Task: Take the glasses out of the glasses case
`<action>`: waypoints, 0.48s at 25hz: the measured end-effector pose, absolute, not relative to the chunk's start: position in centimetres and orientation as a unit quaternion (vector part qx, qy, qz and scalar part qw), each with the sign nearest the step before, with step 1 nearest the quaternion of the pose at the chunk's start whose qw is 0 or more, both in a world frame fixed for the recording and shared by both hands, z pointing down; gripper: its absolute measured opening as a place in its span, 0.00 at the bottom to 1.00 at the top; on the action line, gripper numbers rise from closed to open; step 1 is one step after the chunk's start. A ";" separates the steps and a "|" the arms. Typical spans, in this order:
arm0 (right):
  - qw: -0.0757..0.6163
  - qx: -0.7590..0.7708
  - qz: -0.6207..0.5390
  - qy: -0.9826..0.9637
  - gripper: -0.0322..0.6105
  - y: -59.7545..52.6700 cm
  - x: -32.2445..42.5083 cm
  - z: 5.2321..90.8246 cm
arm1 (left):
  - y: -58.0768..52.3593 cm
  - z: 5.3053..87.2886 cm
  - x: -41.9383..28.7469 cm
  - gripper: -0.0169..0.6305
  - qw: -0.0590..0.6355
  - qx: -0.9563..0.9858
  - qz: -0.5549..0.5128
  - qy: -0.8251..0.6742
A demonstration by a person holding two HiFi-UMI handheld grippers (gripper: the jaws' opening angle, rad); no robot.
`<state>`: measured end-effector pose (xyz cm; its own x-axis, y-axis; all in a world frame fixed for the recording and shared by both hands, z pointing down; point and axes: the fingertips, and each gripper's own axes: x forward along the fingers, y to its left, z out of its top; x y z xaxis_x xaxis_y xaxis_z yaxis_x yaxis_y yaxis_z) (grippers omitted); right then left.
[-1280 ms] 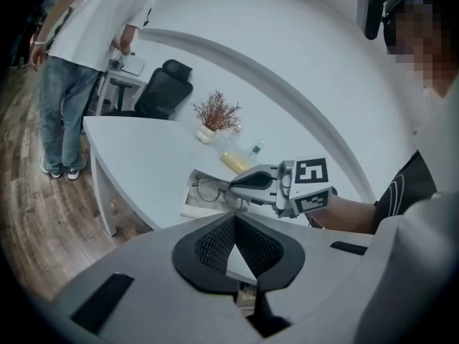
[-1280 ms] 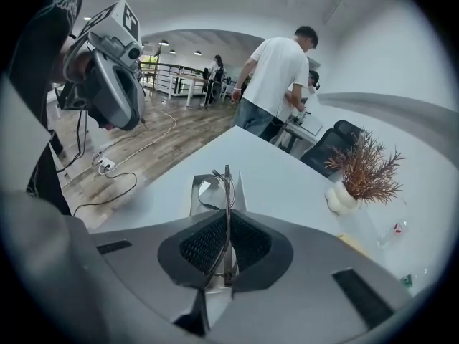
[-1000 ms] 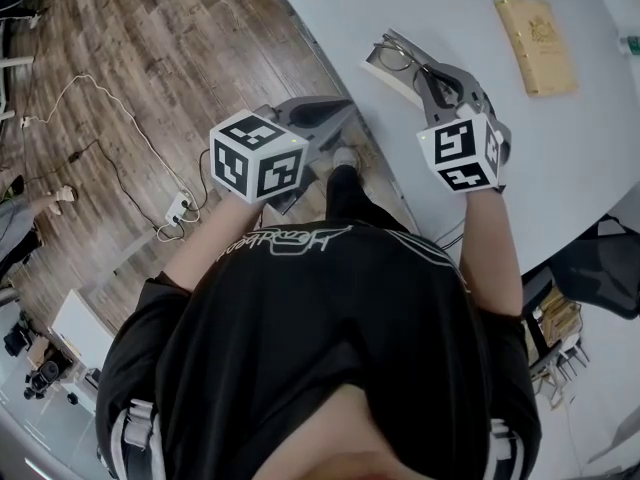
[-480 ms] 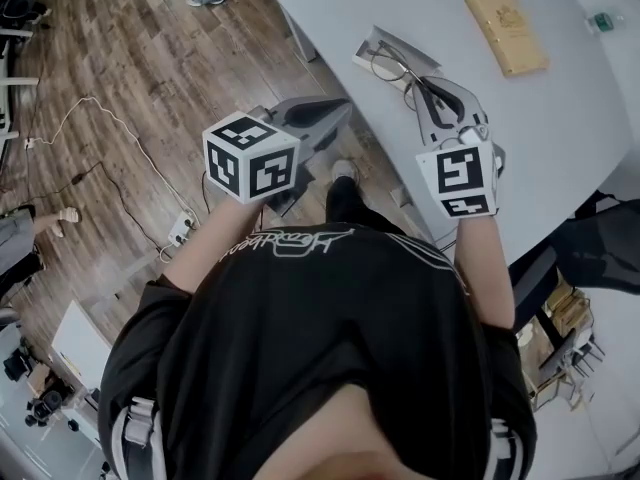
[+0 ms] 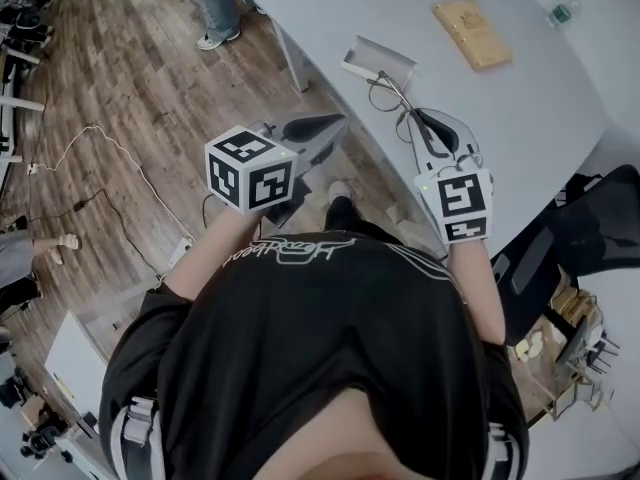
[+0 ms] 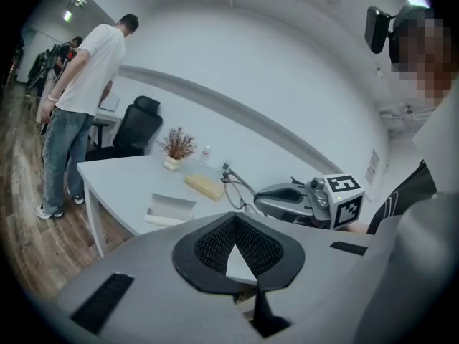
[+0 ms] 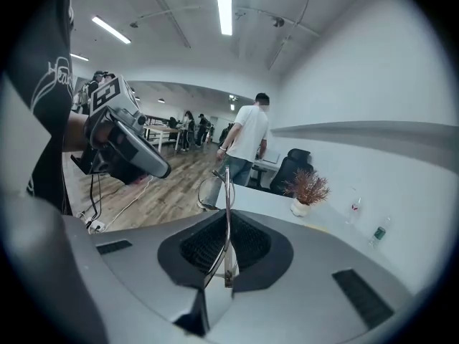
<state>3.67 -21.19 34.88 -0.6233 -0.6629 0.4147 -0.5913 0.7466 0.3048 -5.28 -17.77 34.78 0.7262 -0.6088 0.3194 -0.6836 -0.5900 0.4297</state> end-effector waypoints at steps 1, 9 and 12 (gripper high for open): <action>0.251 0.354 -0.070 -0.898 0.08 -20.4 4.0 34.4 | -17.2 34.4 -5.0 0.04 0.264 0.892 0.068 -0.361; 0.205 0.375 -0.026 -0.904 0.08 -13.8 6.3 33.7 | -11.8 32.0 -3.1 0.04 0.220 0.908 0.076 -0.349; 0.184 0.379 -0.008 -0.907 0.08 -12.1 6.7 33.3 | -10.1 31.3 -3.0 0.04 0.203 0.912 0.080 -0.349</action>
